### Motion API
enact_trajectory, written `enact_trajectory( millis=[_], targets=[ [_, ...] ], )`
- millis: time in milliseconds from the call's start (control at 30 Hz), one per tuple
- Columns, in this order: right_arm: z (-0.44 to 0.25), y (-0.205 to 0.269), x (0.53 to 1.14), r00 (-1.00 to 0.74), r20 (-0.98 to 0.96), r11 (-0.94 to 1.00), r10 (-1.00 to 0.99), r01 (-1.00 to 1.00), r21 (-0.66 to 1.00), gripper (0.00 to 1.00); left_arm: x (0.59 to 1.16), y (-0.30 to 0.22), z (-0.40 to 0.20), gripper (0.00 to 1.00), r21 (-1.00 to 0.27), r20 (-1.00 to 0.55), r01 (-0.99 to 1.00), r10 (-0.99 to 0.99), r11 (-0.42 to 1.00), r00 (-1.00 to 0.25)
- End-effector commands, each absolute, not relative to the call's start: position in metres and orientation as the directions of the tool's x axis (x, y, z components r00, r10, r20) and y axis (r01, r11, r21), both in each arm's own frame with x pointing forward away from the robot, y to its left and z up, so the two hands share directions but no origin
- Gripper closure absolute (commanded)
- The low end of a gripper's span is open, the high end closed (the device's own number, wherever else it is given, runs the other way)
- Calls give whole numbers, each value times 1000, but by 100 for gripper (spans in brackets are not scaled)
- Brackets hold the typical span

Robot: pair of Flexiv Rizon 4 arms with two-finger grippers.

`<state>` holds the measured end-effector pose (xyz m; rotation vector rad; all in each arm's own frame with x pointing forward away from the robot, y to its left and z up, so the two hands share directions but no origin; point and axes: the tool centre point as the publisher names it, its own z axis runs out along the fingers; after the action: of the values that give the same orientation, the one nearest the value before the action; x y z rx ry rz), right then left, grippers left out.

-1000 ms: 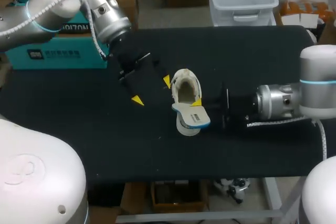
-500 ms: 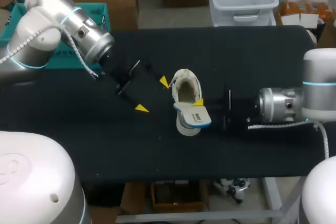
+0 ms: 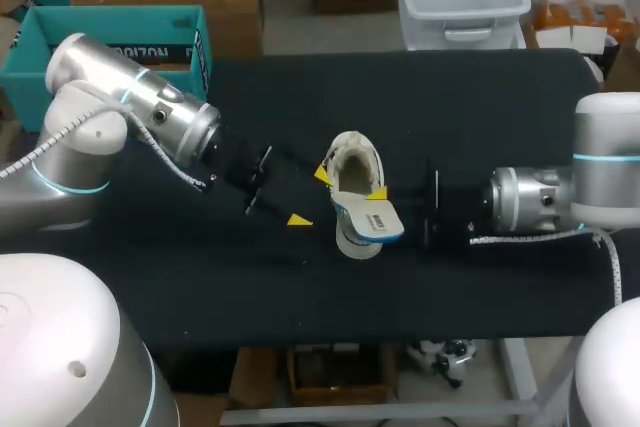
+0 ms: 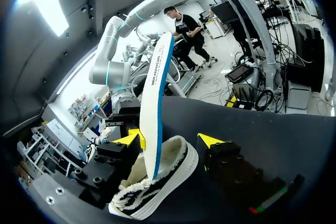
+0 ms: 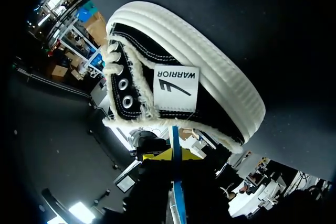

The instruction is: Open the shoe tongue, take the insole out of the shoe, put the insole back into the shoe, and pack the shoe into the shoebox

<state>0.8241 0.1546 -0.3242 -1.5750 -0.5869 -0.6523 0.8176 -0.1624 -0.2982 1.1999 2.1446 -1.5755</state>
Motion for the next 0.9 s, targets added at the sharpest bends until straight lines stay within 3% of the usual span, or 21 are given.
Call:
enact_trajectory(
  millis=[33,333,567,900],
  targets=[
    [-328,155,826,709,705,-94,-6,701,-707,100,818,-164,-304,63,-688,-650,720,363,93,-668],
    [-331,155,830,708,706,-90,-10,703,-706,100,828,-174,-314,68,-670,-657,732,358,126,-664],
    [-332,153,831,711,703,-94,-9,699,-709,100,830,-182,-318,84,-667,-659,732,352,136,-665],
    [-334,154,834,715,699,-94,-9,695,-713,100,836,-190,-324,79,-667,-654,730,350,151,-670]
  ],
)
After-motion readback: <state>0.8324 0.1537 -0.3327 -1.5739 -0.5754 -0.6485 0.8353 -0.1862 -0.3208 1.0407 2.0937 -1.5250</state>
